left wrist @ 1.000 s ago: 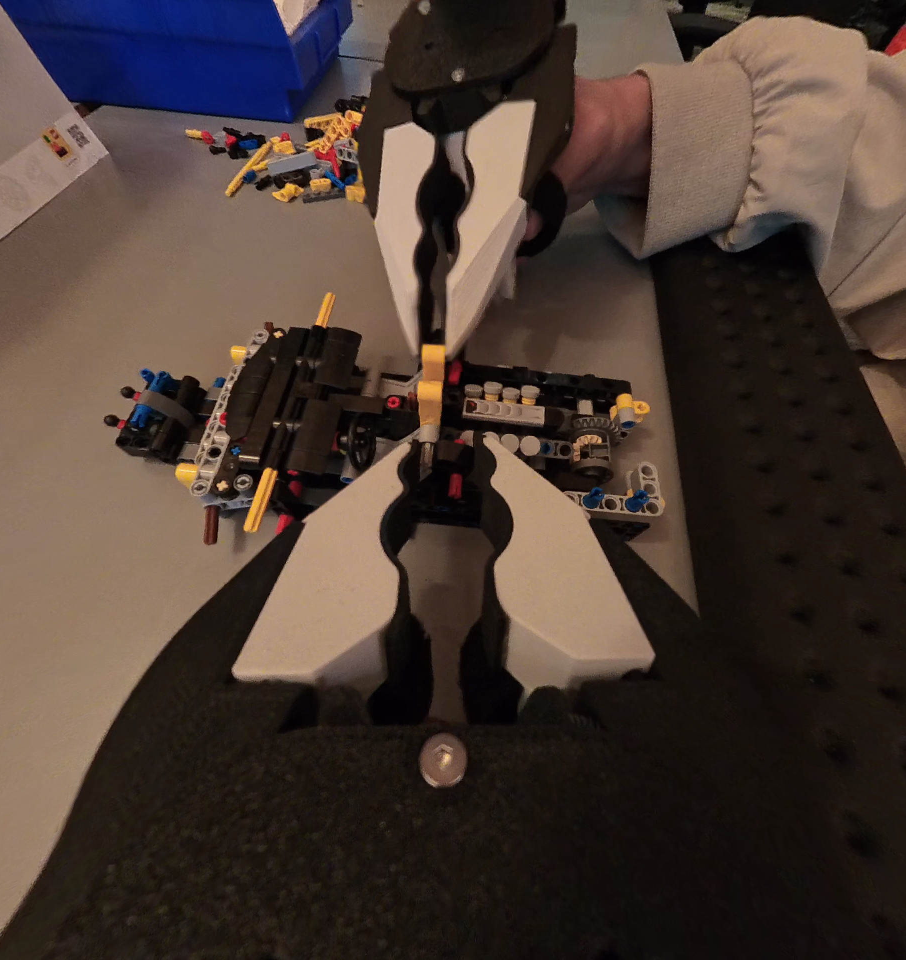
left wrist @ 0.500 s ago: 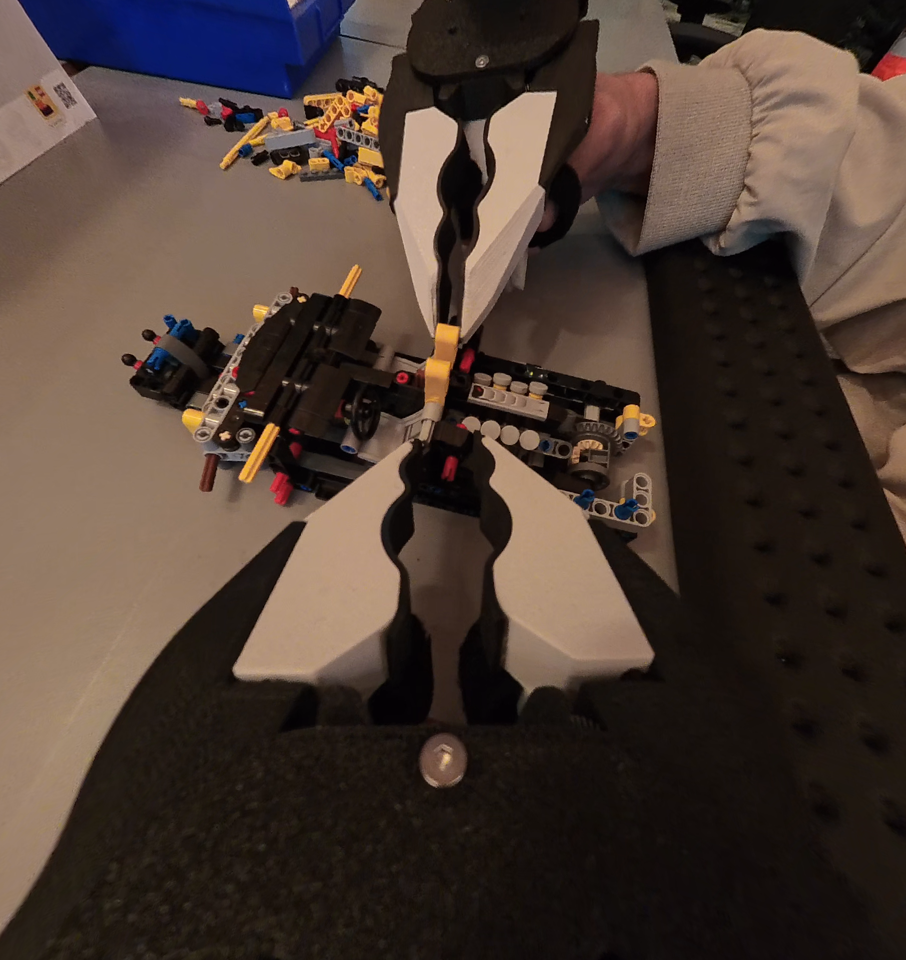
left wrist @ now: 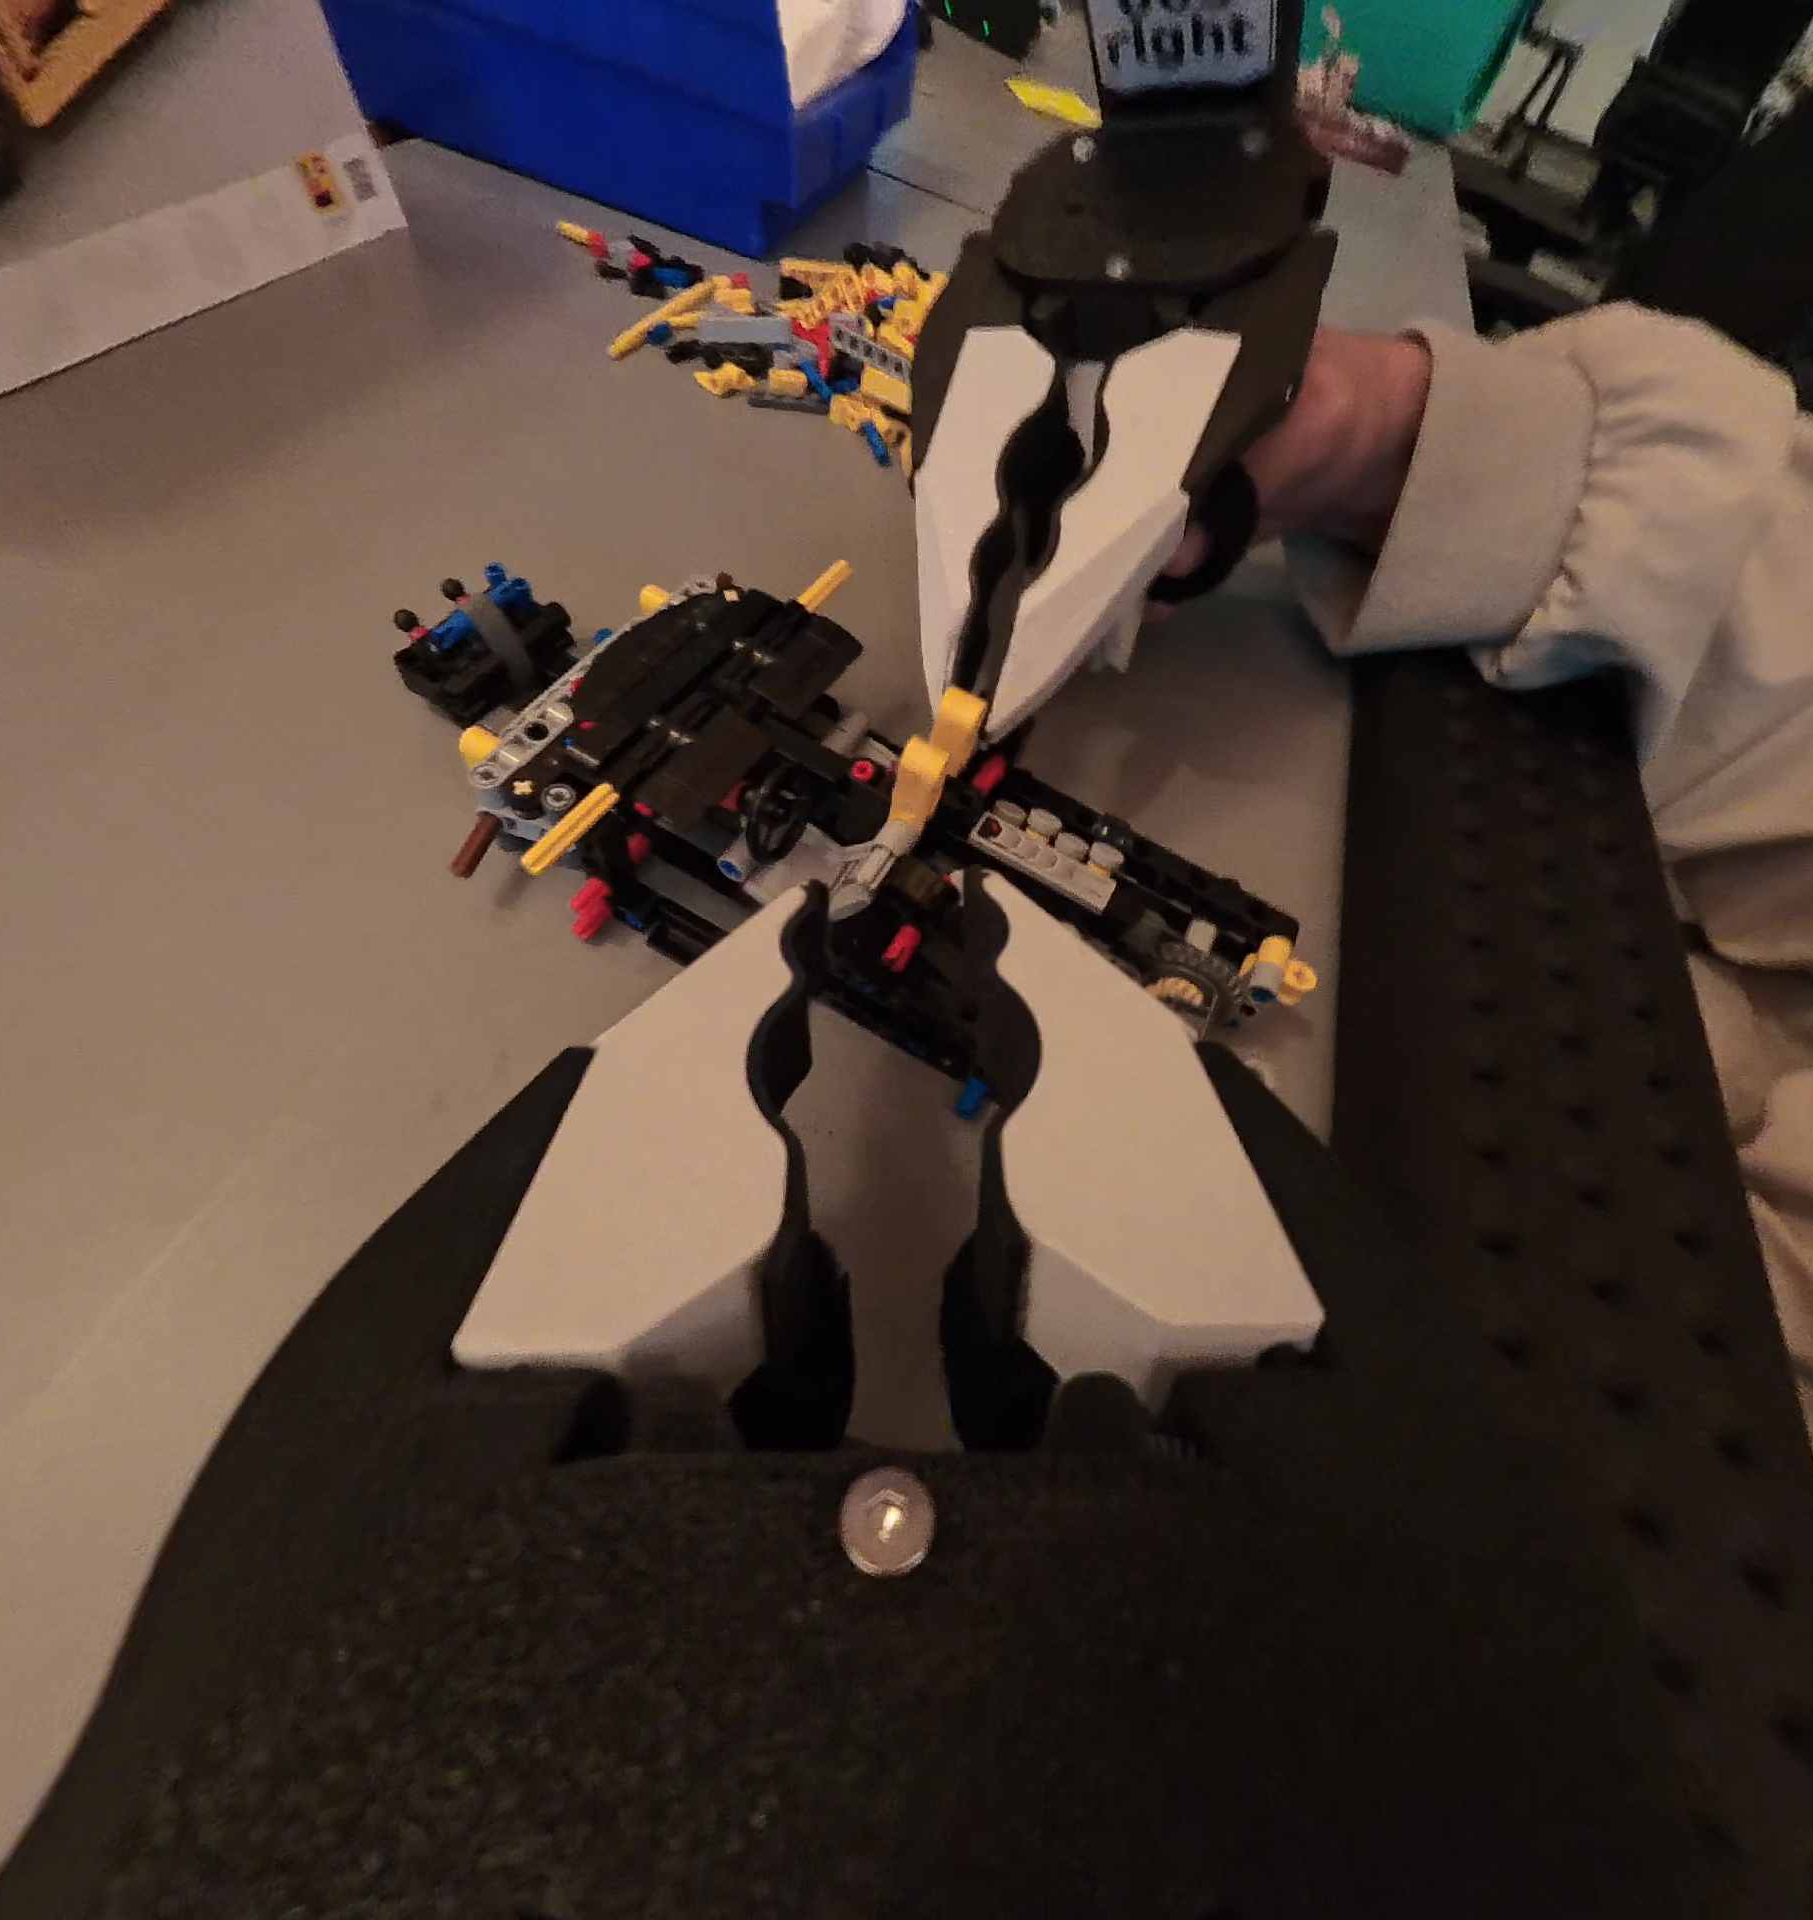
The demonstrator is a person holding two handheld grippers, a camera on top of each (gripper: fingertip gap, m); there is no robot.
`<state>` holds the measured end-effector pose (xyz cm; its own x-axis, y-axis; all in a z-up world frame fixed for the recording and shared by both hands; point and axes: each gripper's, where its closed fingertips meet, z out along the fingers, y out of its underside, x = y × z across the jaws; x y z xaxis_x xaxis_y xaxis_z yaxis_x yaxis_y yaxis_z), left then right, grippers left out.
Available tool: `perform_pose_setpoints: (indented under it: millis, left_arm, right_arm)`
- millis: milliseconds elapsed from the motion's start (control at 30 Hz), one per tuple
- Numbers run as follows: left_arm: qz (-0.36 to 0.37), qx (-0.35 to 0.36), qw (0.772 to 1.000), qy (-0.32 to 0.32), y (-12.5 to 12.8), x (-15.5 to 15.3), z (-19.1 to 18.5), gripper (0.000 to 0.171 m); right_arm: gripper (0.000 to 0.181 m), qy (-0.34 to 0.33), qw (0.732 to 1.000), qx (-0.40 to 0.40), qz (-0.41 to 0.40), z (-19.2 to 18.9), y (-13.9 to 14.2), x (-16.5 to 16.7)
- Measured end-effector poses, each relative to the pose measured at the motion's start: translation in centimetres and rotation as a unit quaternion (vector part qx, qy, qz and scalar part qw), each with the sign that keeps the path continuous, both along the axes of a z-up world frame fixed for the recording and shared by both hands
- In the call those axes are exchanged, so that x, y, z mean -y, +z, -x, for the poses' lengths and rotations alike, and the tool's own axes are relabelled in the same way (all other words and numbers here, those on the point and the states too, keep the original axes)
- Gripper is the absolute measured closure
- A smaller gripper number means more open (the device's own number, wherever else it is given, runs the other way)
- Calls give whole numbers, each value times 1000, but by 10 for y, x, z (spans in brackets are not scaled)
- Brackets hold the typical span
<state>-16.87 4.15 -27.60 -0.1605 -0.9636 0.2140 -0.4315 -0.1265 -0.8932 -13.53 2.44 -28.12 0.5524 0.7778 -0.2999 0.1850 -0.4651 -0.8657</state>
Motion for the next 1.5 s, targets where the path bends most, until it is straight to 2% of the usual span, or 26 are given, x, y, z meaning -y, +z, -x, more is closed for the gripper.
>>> perform_pose_setpoints:
  millis: [133, 333, 667, 767, 867, 900, 1000, 1100, 1167, 1267, 1367, 1400, 1500]
  left_arm:
    - [42, -5, 999, 11, 0, -2, -4, 146]
    - [46, -21, 998, 34, -8, -6, -15, 139]
    - [32, -24, 998, 39, -7, -7, -10, 141]
    - [52, -24, 998, 35, -8, -5, -11, 141]
    - [41, -13, 999, 33, -1, -8, -9, 142]
    - [33, 4, 999, 34, 5, -9, -7, 142]
    - [31, 35, 999, 15, 20, -5, 1, 142]
    - [24, 49, 998, -13, 26, 5, 9, 145]
    - [34, 37, 998, -47, 21, 16, 15, 148]
    - [26, -3, 998, -60, 5, 21, 16, 148]
    - [-2, -13, 998, -62, -1, 26, 14, 148]
    - [-7, -19, 998, -60, -4, 26, 13, 148]
    - [-23, -53, 997, -57, -19, 27, 12, 146]
  right_arm:
    - [175, 2, 1000, 3, 0, 0, 0, 0]
    - [176, 2, 1000, 18, -13, 0, 0, 1]
    - [176, 0, 1000, 6, -5, 0, 0, 1]
    - [176, -3, 1000, 8, -10, 1, 0, 0]
    - [173, -14, 1000, 8, -12, 2, 1, -2]
    - [166, -14, 1000, 11, -14, 3, 1, -2]
    - [157, -22, 999, 18, -26, 3, 1, -1]
    - [155, -44, 996, 31, -70, -2, 13, 0]
    - [153, -69, 994, 45, -68, -4, 19, 3]
    - [142, -84, 993, 48, -60, 12, 20, 15]
    - [131, -123, 982, 119, -80, 24, 6, 19]
    - [130, -147, 973, 147, -97, 23, 5, 17]
    - [111, -188, 935, 257, -158, 22, 2, 12]
